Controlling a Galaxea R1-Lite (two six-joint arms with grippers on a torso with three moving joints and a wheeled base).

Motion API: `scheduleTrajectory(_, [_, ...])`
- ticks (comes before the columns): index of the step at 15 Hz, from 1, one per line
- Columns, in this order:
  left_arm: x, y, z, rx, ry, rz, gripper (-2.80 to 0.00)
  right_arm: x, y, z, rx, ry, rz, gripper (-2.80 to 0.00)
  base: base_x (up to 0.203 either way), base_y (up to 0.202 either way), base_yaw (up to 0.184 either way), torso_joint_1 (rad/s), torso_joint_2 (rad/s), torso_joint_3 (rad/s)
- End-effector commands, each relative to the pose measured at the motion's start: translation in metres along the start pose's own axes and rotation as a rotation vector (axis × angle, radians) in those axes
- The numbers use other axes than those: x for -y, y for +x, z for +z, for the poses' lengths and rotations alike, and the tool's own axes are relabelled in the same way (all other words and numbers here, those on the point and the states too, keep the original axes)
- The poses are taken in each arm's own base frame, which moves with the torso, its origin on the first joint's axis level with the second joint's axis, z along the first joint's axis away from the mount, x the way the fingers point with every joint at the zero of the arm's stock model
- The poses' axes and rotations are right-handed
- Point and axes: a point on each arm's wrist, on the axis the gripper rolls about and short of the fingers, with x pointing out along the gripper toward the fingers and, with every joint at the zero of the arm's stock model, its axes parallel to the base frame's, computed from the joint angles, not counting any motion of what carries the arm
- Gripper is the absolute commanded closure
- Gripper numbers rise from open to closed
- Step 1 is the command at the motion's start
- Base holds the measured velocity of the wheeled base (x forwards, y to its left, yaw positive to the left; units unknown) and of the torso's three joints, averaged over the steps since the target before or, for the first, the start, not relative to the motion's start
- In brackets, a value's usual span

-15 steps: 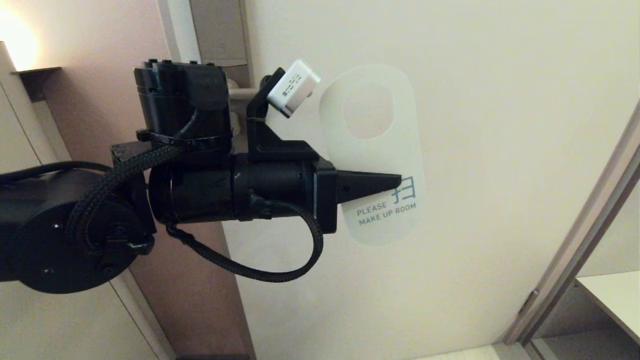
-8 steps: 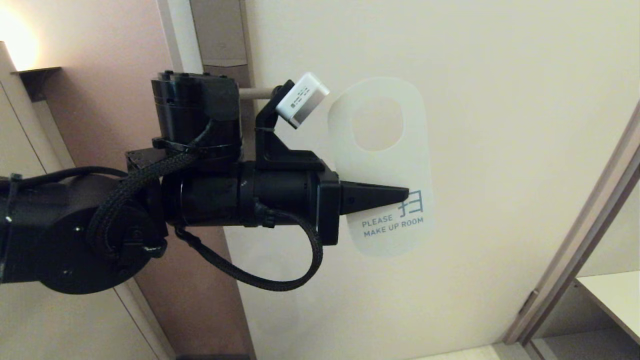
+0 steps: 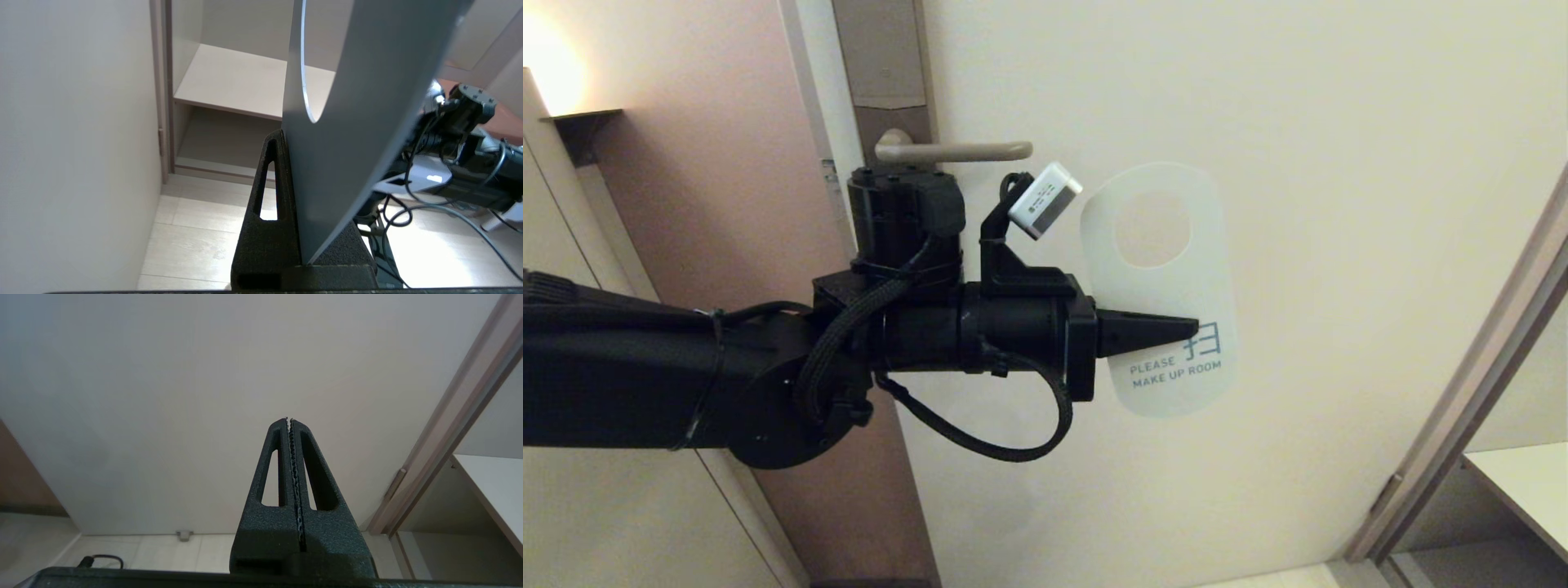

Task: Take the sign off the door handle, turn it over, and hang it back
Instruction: Hand it to the other hand

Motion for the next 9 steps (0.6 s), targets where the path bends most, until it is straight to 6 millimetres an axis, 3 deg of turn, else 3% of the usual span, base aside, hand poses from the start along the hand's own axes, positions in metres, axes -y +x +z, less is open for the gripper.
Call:
scheduleTrajectory(1, [-0.008,0.003,-0.007,-0.009,-0.011,0.002,0.00,-0.001,-0.005,0.008,0.001,0.001,0.040,0.00,0.000,0.000,0.000,0.000,0.00,0.000])
scheduleTrajectory(6, [-0.009,0.003,-0.006,0.001,-0.002,0.000,0.00,-0.001,-0.012,0.023,-0.024,0.003,0.058,0.00,0.000,0.000,0.000,0.000,0.00,0.000])
scheduleTrajectory(9, [-0.009,0.003,-0.005,0.002,-0.001,0.000,0.00,0.001,0.004,0.050,-0.108,0.017,0.066,0.00,0.000,0.000,0.000,0.000,0.00,0.000])
